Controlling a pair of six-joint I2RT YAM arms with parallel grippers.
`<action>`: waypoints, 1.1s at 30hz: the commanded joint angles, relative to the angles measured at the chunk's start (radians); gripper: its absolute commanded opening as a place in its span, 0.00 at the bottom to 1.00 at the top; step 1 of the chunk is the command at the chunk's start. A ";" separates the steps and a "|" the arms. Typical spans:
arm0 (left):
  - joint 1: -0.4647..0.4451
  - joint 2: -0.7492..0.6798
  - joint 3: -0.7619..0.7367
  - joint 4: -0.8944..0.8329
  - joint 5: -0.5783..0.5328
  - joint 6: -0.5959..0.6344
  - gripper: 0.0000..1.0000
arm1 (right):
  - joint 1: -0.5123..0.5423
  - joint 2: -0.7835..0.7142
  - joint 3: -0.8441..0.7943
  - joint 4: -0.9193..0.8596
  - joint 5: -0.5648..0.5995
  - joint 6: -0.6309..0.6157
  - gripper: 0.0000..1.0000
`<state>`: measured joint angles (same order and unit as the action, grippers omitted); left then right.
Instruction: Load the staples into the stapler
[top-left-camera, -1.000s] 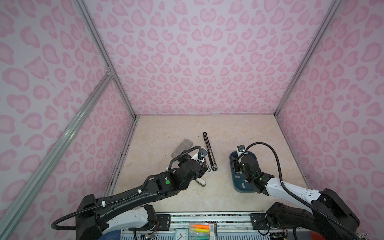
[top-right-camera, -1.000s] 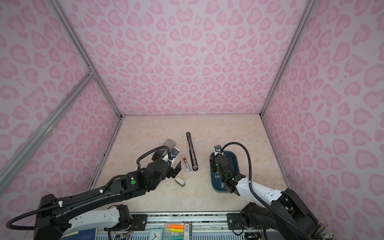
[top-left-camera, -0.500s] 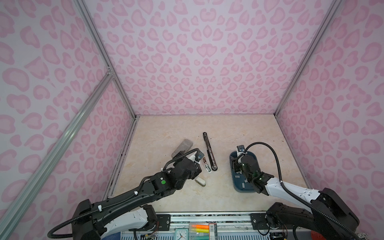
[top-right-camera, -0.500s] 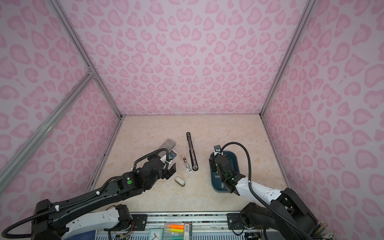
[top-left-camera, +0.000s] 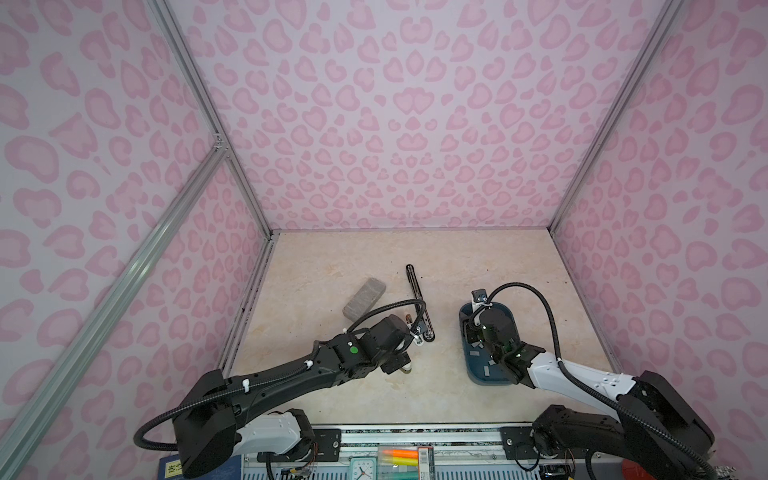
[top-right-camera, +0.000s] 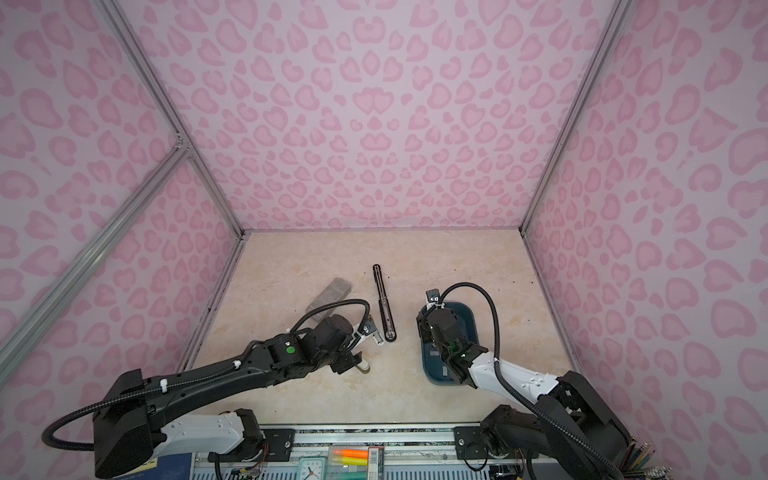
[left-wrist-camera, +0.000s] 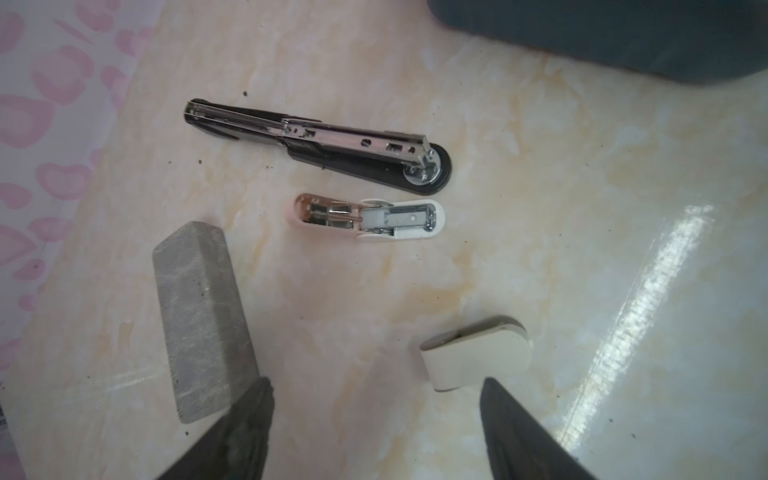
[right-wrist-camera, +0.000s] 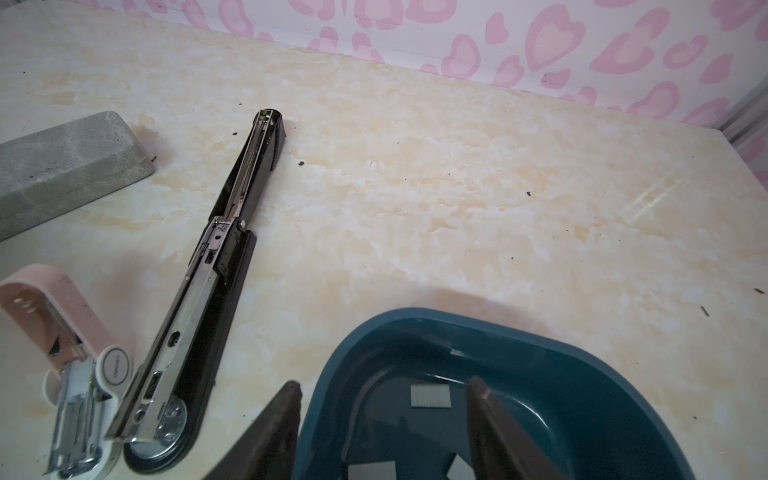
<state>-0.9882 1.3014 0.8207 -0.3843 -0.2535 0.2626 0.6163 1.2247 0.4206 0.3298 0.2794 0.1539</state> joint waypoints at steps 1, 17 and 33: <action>0.000 0.075 0.038 -0.063 0.088 0.035 0.78 | 0.004 0.008 0.006 0.002 -0.004 -0.004 0.63; 0.002 0.279 0.124 -0.132 0.140 0.051 0.80 | 0.015 0.034 0.025 -0.010 0.006 -0.010 0.64; 0.005 0.216 0.101 -0.118 0.149 0.045 0.80 | 0.023 0.044 0.030 -0.015 0.014 -0.016 0.64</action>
<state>-0.9855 1.5108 0.9138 -0.5003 -0.1146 0.3065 0.6388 1.2640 0.4473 0.3088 0.2848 0.1421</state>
